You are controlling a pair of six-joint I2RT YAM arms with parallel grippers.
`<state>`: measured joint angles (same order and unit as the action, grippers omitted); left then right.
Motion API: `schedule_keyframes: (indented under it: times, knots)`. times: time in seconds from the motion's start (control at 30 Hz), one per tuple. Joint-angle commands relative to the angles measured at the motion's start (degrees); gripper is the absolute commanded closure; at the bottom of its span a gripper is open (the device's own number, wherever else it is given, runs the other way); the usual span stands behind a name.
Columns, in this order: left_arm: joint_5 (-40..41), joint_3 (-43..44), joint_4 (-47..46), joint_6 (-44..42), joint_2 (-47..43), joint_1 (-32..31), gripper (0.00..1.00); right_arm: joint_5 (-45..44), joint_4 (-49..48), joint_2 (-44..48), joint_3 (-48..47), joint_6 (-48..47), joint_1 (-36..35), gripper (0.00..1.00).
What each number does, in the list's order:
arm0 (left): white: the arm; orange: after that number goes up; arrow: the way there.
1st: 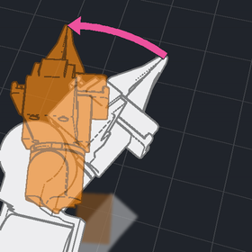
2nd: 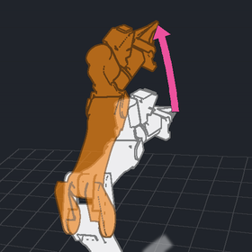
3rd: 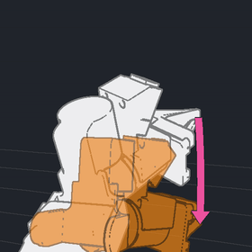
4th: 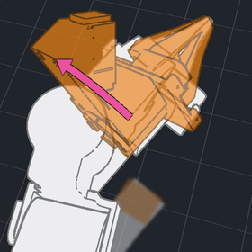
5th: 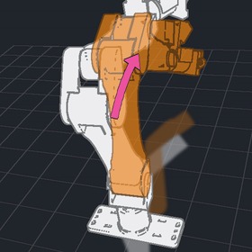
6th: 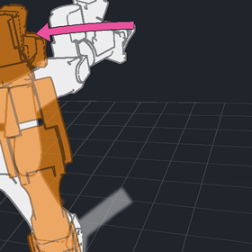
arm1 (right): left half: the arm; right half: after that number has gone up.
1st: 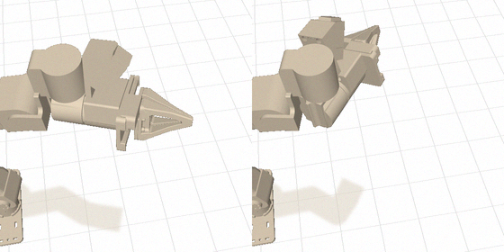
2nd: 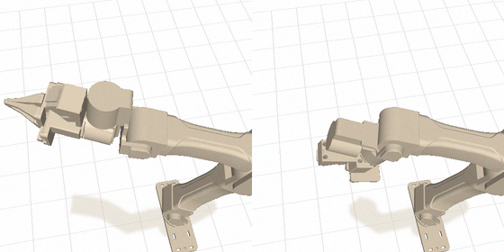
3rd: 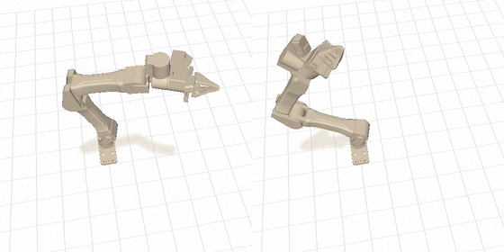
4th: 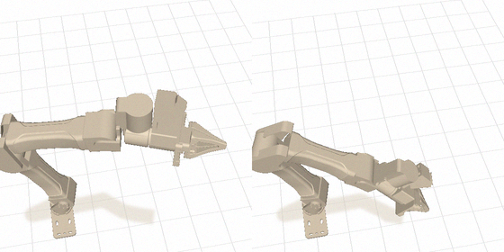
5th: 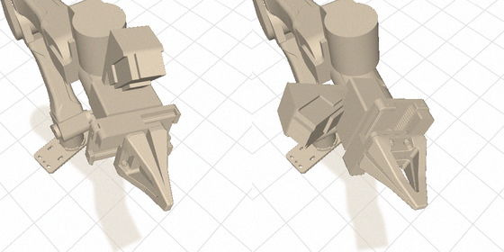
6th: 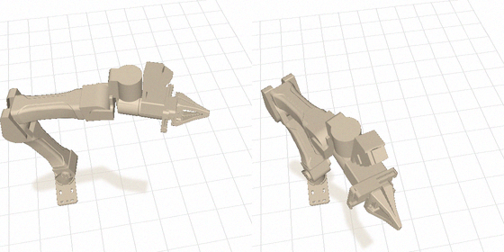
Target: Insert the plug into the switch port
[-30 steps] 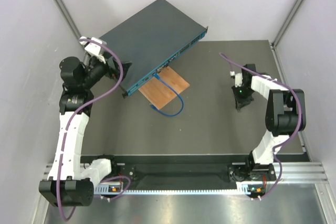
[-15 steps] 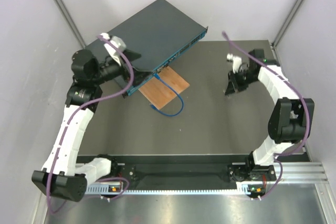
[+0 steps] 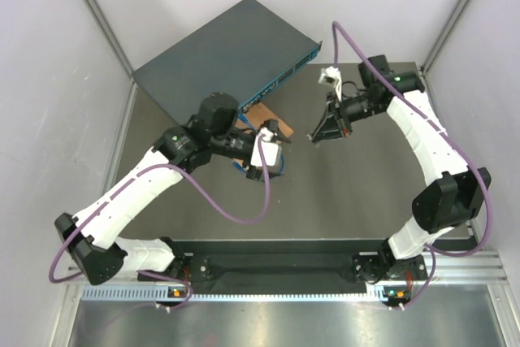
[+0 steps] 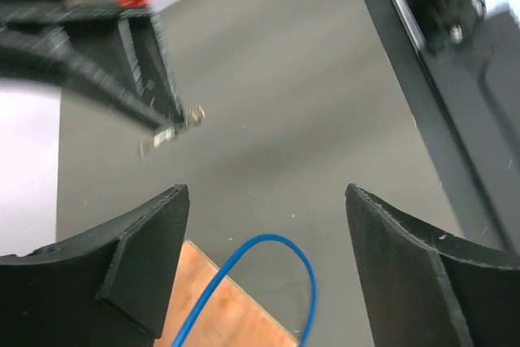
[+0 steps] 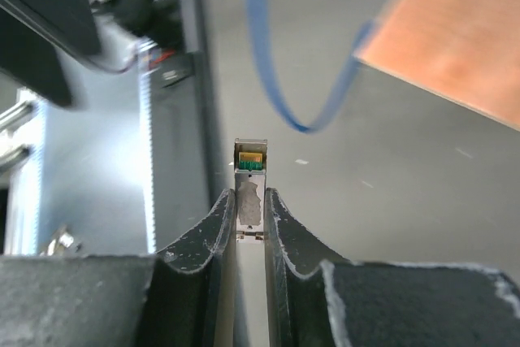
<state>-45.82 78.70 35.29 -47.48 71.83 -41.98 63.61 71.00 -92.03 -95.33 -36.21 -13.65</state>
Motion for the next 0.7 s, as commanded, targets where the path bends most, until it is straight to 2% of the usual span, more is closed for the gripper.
schedule_keyframes:
  times: [0.0, 0.13, 0.53, 0.67]
  knots:
    - [1.6, 1.0, 4.8, -15.5, 0.9, -2.4, 0.19, 5.6, 4.9, 1.5, 0.0, -5.3, -4.5, 1.0]
    - [1.7, 0.8, 5.2, -19.8, 2.3, -3.9, 0.26, 5.3, 6.3, 1.9, 1.5, -6.5, -9.0, 1.0]
    - [3.2, -1.4, 4.5, -21.6, 3.0, -5.2, 0.41, 4.5, 5.6, 2.0, 2.3, -5.2, -14.8, 1.0]
    - [3.4, -2.1, 4.4, -21.5, 3.1, -6.2, 0.52, 5.2, 6.0, 1.3, 0.9, -4.9, -15.6, 1.0]
